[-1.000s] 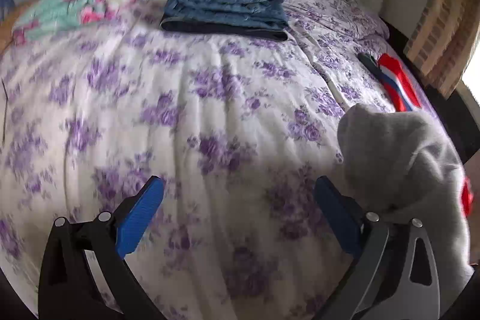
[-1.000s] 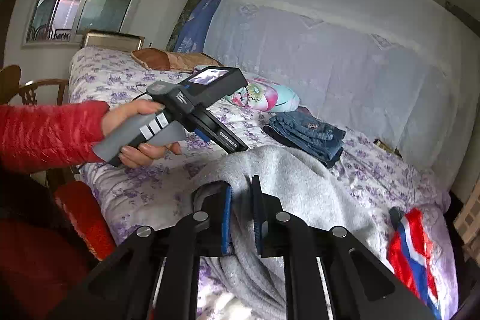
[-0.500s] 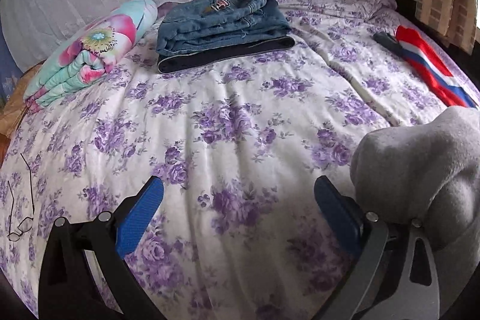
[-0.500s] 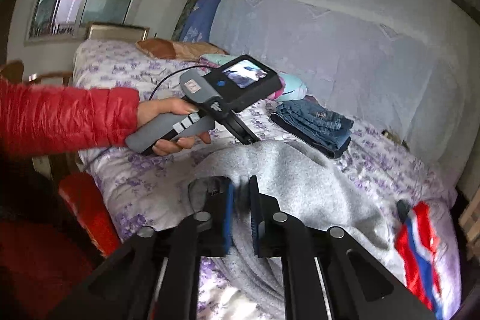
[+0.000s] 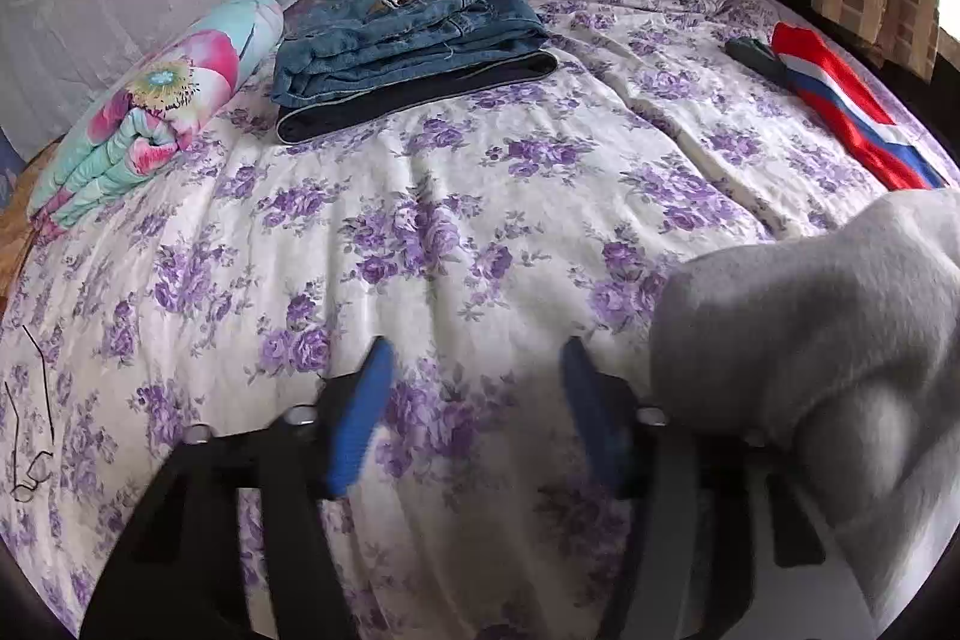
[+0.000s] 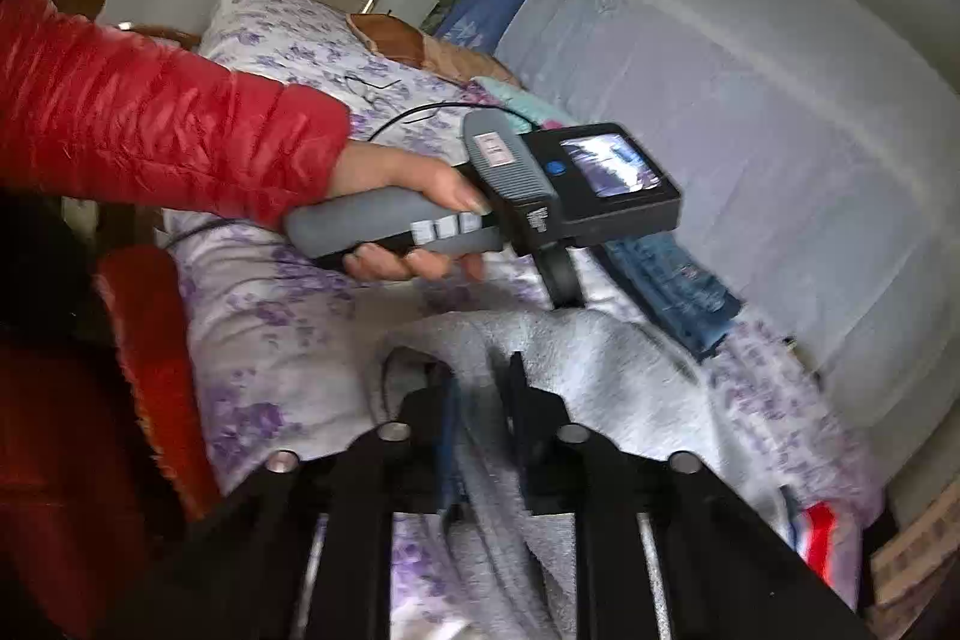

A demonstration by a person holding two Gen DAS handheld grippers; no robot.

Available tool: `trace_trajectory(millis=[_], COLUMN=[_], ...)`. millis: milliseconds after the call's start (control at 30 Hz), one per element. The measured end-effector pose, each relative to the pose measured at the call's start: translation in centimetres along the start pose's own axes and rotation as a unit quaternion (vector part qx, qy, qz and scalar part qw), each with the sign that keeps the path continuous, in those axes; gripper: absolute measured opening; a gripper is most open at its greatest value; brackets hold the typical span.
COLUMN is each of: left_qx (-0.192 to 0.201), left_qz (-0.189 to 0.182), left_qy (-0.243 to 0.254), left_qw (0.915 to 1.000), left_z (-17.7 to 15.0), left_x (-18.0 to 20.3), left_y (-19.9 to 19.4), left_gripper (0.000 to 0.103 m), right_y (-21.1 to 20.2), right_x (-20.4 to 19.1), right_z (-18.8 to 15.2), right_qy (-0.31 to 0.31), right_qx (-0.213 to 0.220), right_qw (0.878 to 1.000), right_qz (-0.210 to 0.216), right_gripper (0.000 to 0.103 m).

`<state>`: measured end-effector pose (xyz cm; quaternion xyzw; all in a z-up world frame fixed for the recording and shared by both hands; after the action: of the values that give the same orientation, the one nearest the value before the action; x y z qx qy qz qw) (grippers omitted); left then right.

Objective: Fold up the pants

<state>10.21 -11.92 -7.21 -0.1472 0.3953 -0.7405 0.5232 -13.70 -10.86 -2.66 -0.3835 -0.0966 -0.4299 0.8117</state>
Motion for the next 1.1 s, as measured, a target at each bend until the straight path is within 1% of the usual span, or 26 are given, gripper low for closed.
trace_trajectory(millis=[33, 67, 100, 133, 167, 233, 300, 333, 400, 433, 467, 500, 533, 567, 600, 700, 733, 767, 800, 867, 900, 967, 1000, 1033, 1067, 1100], left_qx=[-0.001, -0.002, -0.004, -0.005, -0.008, -0.016, -0.02, -0.013, -0.003, 0.001, 0.002, -0.002, -0.011, -0.017, -0.017, -0.022, -0.03, -0.042, -0.065, -0.099, -0.102, -0.094, -0.091, -0.089, -0.087, -0.083], left_qz=[0.002, 0.005, 0.015, 0.022, 0.025, 0.003, -0.031, -0.055, -0.091, -0.114, -0.132, -0.155, -0.191, -0.219, -0.232, -0.222, -0.224, -0.233, -0.26, -0.295, -0.3, -0.313, -0.317, -0.317, -0.316, -0.31], left_qy=[-0.003, -0.009, -0.019, -0.027, -0.04, -0.075, -0.091, -0.091, -0.078, -0.065, -0.063, -0.069, -0.08, -0.086, -0.09, -0.09, -0.095, -0.104, -0.124, -0.156, -0.168, -0.187, -0.194, -0.195, -0.193, -0.184], left_qw=[1.0, 0.9999, 0.9997, 0.9994, 0.9989, 0.9971, 0.9952, 0.9942, 0.9928, 0.9914, 0.9892, 0.9855, 0.9782, 0.9717, 0.9684, 0.9707, 0.9694, 0.9659, 0.9554, 0.9375, 0.9333, 0.9265, 0.9239, 0.924, 0.925, 0.9289], left_z=[0.2, 0.4, 0.9, 1.4, 1.9, 3.4, 4.2, 4.4, 3.8, 3.1, 2.4, 1.8, 1.2, 0.8, 0.7, 0.6, 0.5, 0.3, -0.1, -0.6, -0.6, -0.5, -0.5, -0.5, -0.6, -0.8], left_x=[-0.1, -0.3, -0.8, -1.2, -1.6, -2.2, -1.9, -1.6, -0.9, -0.6, -0.6, -0.6, -0.4, -0.1, 0.1, 1.2, 1.3, 1.5, 1.8, 2.0, 1.8, 1.1, 0.7, 0.6, 0.6, 0.6], left_y=[0.1, 0.2, 0.3, 0.6, 0.8, 1.3, 1.4, 0.7, -0.6, -1.6, -2.2, -2.6, -3.0, -3.4, -3.5, -3.0, -2.5, -1.8, -0.7, 1.0, 1.4, 1.4, 1.4, 1.3, 1.2, 1.0], left_gripper=[0.045, 0.033, 0.027, 0.016, 0.011, 0.011, 0.011, 0.011, 0.015, 0.029, 0.05, 0.059, 0.064, 0.064, 0.064, 0.065, 0.065, 0.065, 0.065, 0.065, 0.065, 0.066, 0.067, 0.068, 0.07, 0.071], right_y=[-0.4, -1.0, -1.8, -2.1, -2.8, -3.4, -3.6, -3.6, -3.6, -3.5, -3.5, -3.5, -3.7, -3.9, -4.0, -4.3, -4.3, -4.3, -4.3, -4.4, -4.6, -5.1, -4.9, -4.7, -4.5, -4.4], right_x=[0.1, 0.3, 0.5, 0.6, 0.8, 1.1, 1.5, 1.7, 1.7, 1.8, 1.8, 1.9, 1.9, 1.9, 1.9, 2.2, 2.2, 2.3, 2.2, 2.4, 2.5, 2.7, 2.5, 2.3, 1.9, 1.7], right_z=[0.0, 0.1, 0.1, 0.0, -0.1, -0.4, -0.6, -0.6, -0.5, -0.6, -0.7, -0.8, -0.8, -0.9, -0.9, -1.0, -1.2, -1.4, -1.5, -1.7, -1.6, -1.2, -1.2, -1.1, -1.0, -0.9], right_qy=[0.007, 0.019, 0.035, 0.044, 0.057, 0.066, 0.068, 0.069, 0.073, 0.073, 0.075, 0.076, 0.076, 0.076, 0.078, 0.085, 0.089, 0.091, 0.092, 0.093, 0.094, 0.092, 0.087, 0.081, 0.069, 0.059], right_qx=[0.0, 0.004, 0.006, 0.007, 0.005, 0.001, 0.002, 0.006, 0.011, 0.012, 0.013, 0.013, 0.013, 0.014, 0.014, 0.012, 0.011, 0.01, 0.009, 0.01, 0.014, 0.022, 0.016, 0.011, 0.011, 0.014], right_qw=[1.0, 1.0, 0.999, 0.999, 0.998, 0.997, 0.998, 0.997, 0.997, 0.997, 0.997, 0.997, 0.997, 0.997, 0.997, 0.996, 0.996, 0.996, 0.995, 0.995, 0.995, 0.995, 0.996, 0.997, 0.997, 0.998], right_qz=[0.003, 0.008, 0.016, 0.021, 0.026, 0.028, 0.018, 0.017, 0.018, 0.02, 0.023, 0.025, 0.025, 0.024, 0.023, 0.021, 0.023, 0.023, 0.022, 0.018, 0.016, 0.01, 0.013, 0.015, 0.012, 0.007], right_gripper=[0.011, 0.011, 0.011, 0.011, 0.011, 0.01, 0.01, 0.01, 0.01, 0.01, 0.01, 0.01, 0.01, 0.01, 0.01, 0.009, 0.009, 0.009, 0.008, 0.007, 0.006, 0.006, 0.007, 0.008, 0.013, 0.027])
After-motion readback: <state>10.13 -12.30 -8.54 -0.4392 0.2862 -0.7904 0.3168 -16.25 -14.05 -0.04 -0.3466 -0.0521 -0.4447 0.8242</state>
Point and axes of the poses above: each gripper's, at about its wrist camera, not at the fingertips, and y roughly the way its jaws point, x to its right, z to its top, the point moved 9 cm from there along y, roughly the way its jaws point, and after that the axes turned 6 degrees about z, right-handed, at the moved point
